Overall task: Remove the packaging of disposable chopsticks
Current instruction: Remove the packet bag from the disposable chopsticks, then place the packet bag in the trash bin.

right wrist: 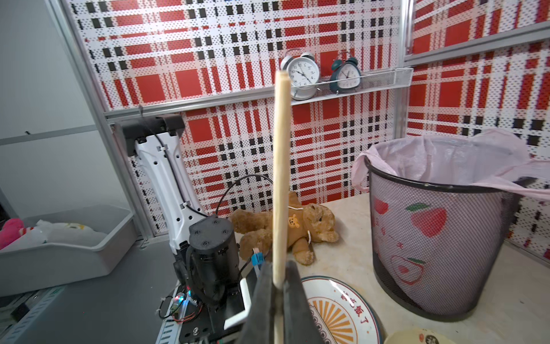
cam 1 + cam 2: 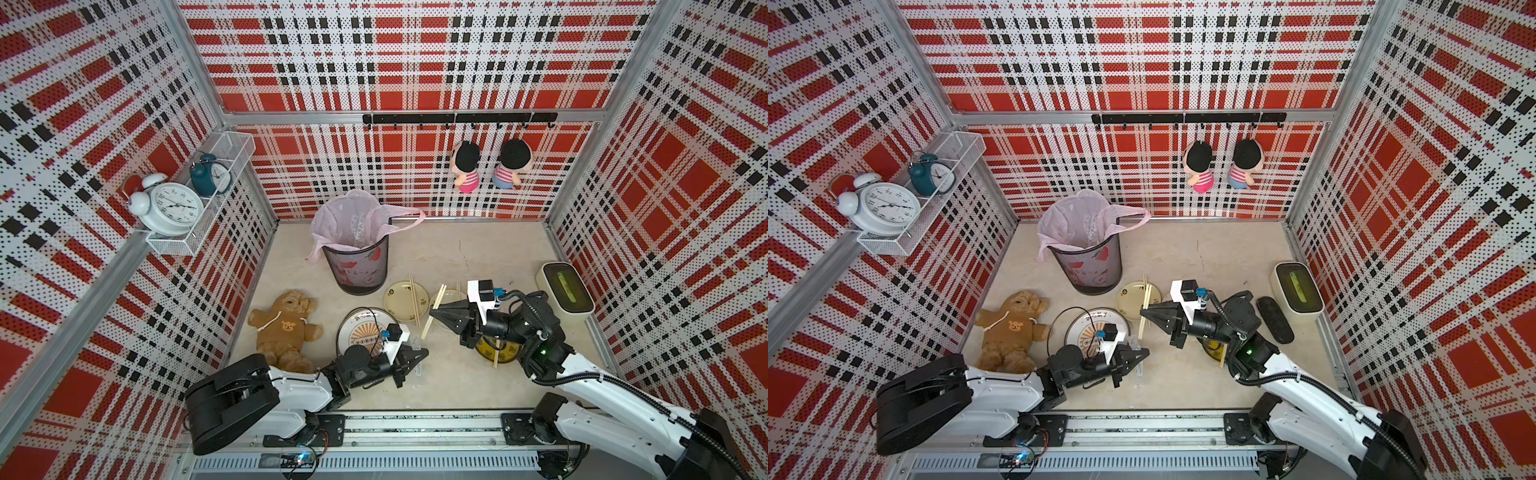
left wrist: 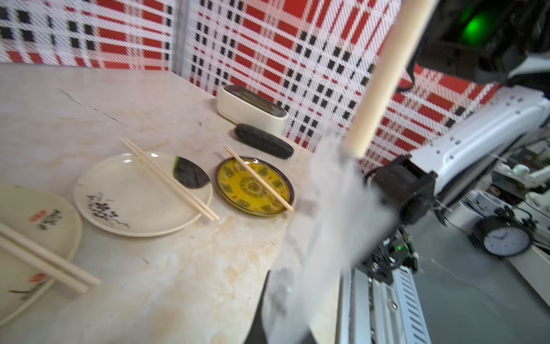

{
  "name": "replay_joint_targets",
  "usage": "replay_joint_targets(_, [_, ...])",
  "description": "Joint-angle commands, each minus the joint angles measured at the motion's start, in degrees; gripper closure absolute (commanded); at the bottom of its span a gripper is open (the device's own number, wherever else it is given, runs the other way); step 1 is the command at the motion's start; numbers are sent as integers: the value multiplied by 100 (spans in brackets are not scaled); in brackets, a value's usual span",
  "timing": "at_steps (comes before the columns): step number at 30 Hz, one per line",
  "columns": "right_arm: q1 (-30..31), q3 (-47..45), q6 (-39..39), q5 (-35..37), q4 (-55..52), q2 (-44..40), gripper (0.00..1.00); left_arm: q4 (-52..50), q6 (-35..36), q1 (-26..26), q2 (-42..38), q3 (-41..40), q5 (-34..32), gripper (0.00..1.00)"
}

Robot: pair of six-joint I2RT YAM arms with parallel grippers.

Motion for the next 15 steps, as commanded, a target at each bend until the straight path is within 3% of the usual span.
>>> replay_joint_targets(1, [-29,78,-68,756,-384,-7,100,-1135,31,222,-842,550,-493,100])
replay_joint_targets(4, [-31,27,-9,1053,-546,62,100,-2661,287,427,-1325,1547,-1572,100])
replay_joint_targets(7, [-31,-63,36,1291,-662,28,100,-3749,422,926,-1237,2769,-2648,100])
replay_joint_targets(11, [-31,-117,11,1148,-746,92,100,-4047,582,1862,-801,4034,-2505,100])
replay_joint_targets(15, [-33,-205,-52,1218,-860,117,100,-5254,925,2537,329,5938,-3221,100])
